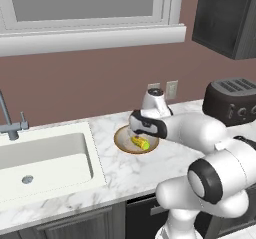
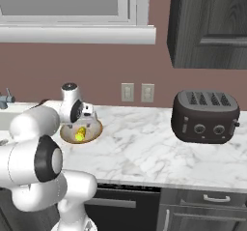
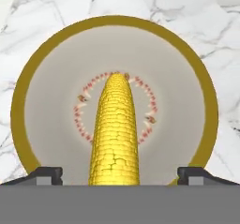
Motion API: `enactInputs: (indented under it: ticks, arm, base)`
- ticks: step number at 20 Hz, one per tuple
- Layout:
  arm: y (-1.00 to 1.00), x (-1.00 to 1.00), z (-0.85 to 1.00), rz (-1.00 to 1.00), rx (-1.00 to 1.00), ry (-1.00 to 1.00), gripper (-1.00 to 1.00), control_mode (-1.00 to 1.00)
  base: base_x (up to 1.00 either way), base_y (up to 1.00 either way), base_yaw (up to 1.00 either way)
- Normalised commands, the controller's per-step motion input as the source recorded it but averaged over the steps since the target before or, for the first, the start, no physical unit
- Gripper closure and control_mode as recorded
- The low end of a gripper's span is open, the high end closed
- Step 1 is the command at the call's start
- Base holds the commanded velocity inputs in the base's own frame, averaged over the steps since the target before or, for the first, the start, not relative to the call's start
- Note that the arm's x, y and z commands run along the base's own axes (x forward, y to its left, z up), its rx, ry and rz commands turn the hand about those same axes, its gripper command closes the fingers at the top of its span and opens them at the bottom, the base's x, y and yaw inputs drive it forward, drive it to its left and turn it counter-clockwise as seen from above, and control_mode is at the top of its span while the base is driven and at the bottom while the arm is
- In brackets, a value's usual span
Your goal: Pick the potatos from the cabinet and place them in one bowl. Pick the corn from the sink and place it in the other bowl.
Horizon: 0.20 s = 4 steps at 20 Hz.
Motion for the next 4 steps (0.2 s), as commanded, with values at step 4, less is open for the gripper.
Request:
enactInputs:
  ticks: [4]
  arm:
    - [0.00,-0.80,0.31,0.00,0.00,0.00,-1.00,-1.00]
  base:
    - [0.00,0.00,0.00]
